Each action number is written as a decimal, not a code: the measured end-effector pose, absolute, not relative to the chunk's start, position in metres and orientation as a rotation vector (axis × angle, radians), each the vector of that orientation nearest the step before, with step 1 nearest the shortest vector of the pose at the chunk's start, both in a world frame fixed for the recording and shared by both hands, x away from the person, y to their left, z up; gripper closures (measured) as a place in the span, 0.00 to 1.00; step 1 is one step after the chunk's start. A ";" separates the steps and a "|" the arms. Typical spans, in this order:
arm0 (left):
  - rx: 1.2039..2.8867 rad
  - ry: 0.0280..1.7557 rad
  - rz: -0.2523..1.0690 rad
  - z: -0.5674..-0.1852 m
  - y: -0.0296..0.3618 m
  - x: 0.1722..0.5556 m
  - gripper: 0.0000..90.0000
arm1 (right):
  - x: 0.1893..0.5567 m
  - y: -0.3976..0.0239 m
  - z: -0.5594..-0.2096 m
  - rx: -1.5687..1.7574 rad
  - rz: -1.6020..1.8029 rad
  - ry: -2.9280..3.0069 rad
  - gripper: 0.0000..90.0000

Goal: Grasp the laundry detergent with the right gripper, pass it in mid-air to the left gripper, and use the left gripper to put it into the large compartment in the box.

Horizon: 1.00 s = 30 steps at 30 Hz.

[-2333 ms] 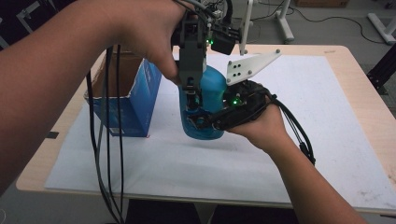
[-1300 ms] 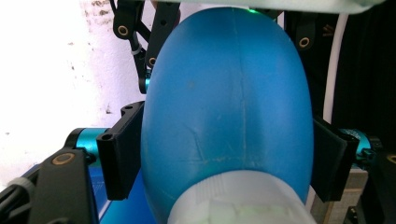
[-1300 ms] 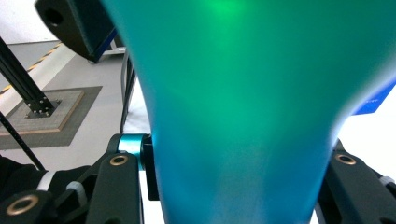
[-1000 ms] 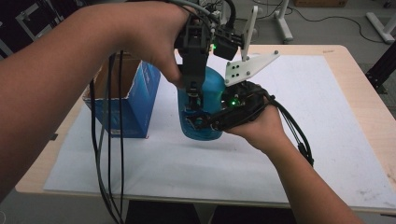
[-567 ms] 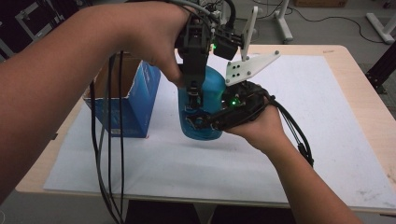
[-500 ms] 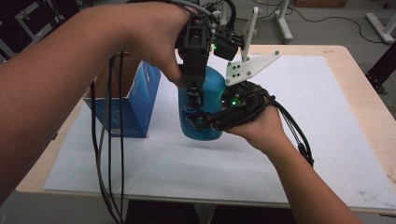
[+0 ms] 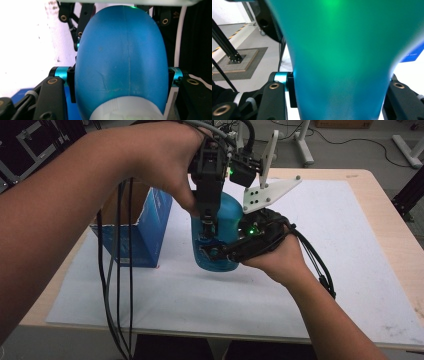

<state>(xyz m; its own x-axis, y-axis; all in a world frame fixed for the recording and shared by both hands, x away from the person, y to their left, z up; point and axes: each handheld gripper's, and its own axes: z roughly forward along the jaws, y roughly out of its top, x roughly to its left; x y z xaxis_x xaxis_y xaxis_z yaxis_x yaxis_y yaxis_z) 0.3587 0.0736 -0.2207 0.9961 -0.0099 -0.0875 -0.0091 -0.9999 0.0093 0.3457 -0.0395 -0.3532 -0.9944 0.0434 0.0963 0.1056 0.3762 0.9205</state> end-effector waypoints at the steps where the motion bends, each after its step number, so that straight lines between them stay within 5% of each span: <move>1: 3.130 -0.010 -0.145 -0.220 0.074 0.358 0.44 | 0.346 -0.039 -0.353 -0.139 -1.718 -2.559 0.47; 3: 3.131 -0.006 -0.146 -0.219 0.074 0.357 0.44 | 0.346 -0.043 -0.351 -0.151 -1.734 -2.529 0.36; 13: 3.155 0.028 -0.147 -0.220 0.077 0.358 0.44 | 0.340 -0.061 -0.342 -0.132 -1.673 -2.589 0.23; 15: 3.148 0.042 -0.151 -0.218 0.079 0.357 0.44 | 0.339 -0.065 -0.339 -0.133 -1.655 -2.615 0.14; 23: 3.130 0.136 -0.138 -0.206 0.092 0.360 0.44 | 0.341 -0.086 -0.325 -0.142 -1.572 -2.729 0.14; 26: 3.141 0.194 -0.131 -0.201 0.097 0.362 0.44 | 0.342 -0.091 -0.318 -0.151 -1.539 -2.793 0.03; 30: 3.135 0.299 -0.128 -0.194 0.105 0.364 0.44 | 0.345 -0.099 -0.303 -0.134 -1.462 -2.882 0.03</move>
<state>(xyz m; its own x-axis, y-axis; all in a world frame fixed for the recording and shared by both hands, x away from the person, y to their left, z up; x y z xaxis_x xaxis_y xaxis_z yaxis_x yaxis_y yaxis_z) 0.3636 0.1048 -0.1937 0.9787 0.1891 -0.0801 0.1883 -0.9819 -0.0179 0.3447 -0.0989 -0.3030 -0.9923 0.1154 -0.0449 0.0319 0.5888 0.8076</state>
